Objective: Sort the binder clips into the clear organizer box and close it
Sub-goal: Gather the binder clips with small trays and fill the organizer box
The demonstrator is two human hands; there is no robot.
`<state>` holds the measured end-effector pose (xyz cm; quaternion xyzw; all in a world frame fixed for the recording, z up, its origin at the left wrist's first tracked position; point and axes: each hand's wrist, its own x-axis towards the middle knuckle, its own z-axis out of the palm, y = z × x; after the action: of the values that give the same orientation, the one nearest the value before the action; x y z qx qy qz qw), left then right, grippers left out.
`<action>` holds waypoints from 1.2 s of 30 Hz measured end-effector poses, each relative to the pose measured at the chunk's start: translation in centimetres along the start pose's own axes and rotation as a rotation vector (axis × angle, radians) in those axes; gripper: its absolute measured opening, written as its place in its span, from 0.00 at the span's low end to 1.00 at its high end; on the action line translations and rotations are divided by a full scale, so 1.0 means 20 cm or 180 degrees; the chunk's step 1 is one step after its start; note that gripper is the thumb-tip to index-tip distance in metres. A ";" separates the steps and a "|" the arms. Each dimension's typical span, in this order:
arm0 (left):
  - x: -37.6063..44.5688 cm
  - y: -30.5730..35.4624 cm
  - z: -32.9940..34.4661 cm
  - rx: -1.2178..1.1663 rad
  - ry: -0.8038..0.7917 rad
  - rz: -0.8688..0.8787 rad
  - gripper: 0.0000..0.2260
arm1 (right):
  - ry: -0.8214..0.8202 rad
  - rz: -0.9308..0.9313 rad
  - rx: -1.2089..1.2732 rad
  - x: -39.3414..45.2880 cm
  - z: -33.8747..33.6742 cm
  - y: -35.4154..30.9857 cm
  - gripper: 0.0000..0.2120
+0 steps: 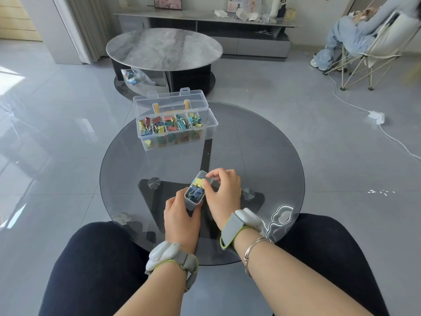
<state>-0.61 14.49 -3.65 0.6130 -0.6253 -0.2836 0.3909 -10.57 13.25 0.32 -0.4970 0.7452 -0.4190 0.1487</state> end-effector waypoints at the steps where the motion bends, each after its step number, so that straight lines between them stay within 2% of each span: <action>1: 0.00 0.00 0.00 -0.0025 -0.0029 -0.0015 0.14 | 0.0009 0.0036 0.0251 0.00 -0.01 0.00 0.05; 3: 0.01 0.01 0.00 -0.0058 -0.0073 -0.0098 0.14 | -0.0101 0.0194 0.0728 0.02 -0.02 0.01 0.07; 7: 0.08 0.10 0.00 0.0013 0.0039 -0.0245 0.12 | -0.0654 0.0569 0.1383 0.12 -0.06 -0.03 0.08; 11: 0.27 0.29 0.00 0.0317 0.0195 -0.0047 0.15 | -0.0387 0.0497 0.1507 0.32 -0.11 -0.17 0.11; 16: 0.62 0.47 0.02 0.0608 0.0283 0.0097 0.19 | -0.0139 0.0405 0.1060 0.71 -0.10 -0.35 0.14; 20: 0.85 0.50 0.07 0.0842 -0.0050 0.0575 0.22 | 0.0052 0.0269 0.0577 1.00 -0.06 -0.42 0.16; 24: 1.05 0.40 0.11 0.1938 -0.0599 0.1360 0.28 | 0.0043 0.0116 0.0189 1.22 0.01 -0.35 0.16; 26: 1.13 0.33 0.11 0.2451 -0.0804 0.1552 0.29 | 0.0025 0.0116 0.0069 1.28 0.05 -0.30 0.16; 30: 1.24 0.22 0.11 0.2915 -0.1016 0.1580 0.27 | -0.0057 0.0047 -0.0159 1.37 0.15 -0.24 0.15; 32: 1.24 0.15 0.12 0.2874 -0.1053 0.1522 0.26 | -0.0199 -0.0067 -0.0430 1.38 0.23 -0.24 0.14; 36: 1.22 0.14 0.15 0.2715 -0.0984 0.1532 0.26 | -0.0137 -0.0338 -0.0984 1.36 0.27 -0.24 0.10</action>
<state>-3.18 -9.79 0.61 0.5075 -0.8593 0.0075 0.0632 -16.65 -13.56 6.02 -0.5614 0.7702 -0.2959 0.0641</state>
